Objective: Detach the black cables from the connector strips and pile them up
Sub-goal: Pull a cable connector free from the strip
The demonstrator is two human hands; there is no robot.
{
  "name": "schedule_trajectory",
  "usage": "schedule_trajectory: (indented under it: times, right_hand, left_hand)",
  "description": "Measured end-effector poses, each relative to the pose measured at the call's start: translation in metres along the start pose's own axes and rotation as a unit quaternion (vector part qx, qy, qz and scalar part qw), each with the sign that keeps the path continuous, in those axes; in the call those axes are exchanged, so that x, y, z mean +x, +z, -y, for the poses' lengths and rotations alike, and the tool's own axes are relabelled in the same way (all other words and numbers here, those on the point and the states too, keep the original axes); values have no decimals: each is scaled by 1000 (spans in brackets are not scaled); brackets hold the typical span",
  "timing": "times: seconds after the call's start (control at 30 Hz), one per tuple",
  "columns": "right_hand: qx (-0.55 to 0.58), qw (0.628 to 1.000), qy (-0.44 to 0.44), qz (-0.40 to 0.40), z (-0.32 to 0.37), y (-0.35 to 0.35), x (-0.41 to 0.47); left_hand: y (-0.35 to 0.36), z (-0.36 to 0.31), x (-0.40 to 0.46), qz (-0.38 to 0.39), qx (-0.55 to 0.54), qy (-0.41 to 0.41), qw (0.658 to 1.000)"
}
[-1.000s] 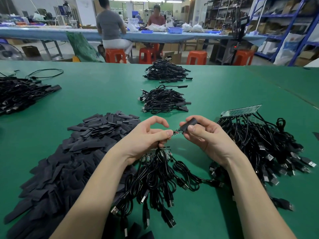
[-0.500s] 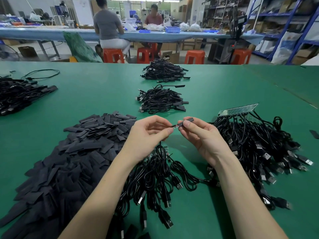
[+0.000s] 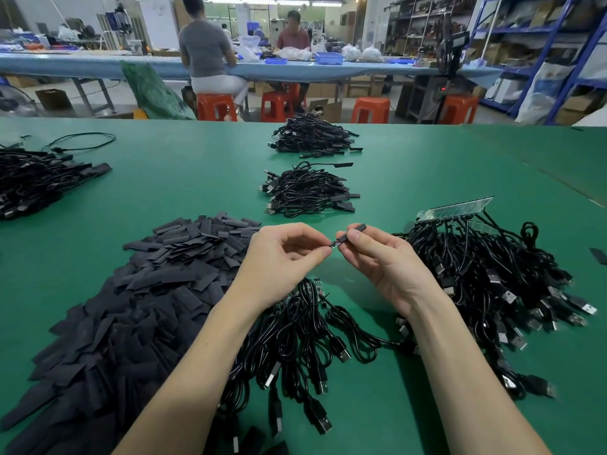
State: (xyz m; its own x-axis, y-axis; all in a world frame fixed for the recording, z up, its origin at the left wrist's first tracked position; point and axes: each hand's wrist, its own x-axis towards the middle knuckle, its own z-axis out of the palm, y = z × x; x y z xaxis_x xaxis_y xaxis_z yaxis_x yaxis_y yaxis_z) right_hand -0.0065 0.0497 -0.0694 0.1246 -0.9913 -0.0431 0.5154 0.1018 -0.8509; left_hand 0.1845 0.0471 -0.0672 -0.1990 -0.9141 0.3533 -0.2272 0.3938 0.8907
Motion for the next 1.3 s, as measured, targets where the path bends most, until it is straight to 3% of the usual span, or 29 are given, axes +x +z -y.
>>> schedule_trajectory:
  times: [0.27,0.47,0.73,1.03,1.3]
  right_hand:
    - [-19,999,8,29,-3,4,-1]
    - [-17,999,2,47,-3,10,-2]
    - [-54,995,-86,3,-5,23,-2]
    - [-69,990,-118,-32,-12,28,-2]
    - [-63,990,-119,-50,-14,27,0]
  left_hand:
    - [-2,-2,0,11,-5,14,1000]
    - [-3,-7,1,-5,-83,12,996]
    - [-2,-2,3,-14,-112,-28,993]
    - [7,-3,2,-53,-182,-48,981]
    - [9,-1,3,-35,-133,-78,987]
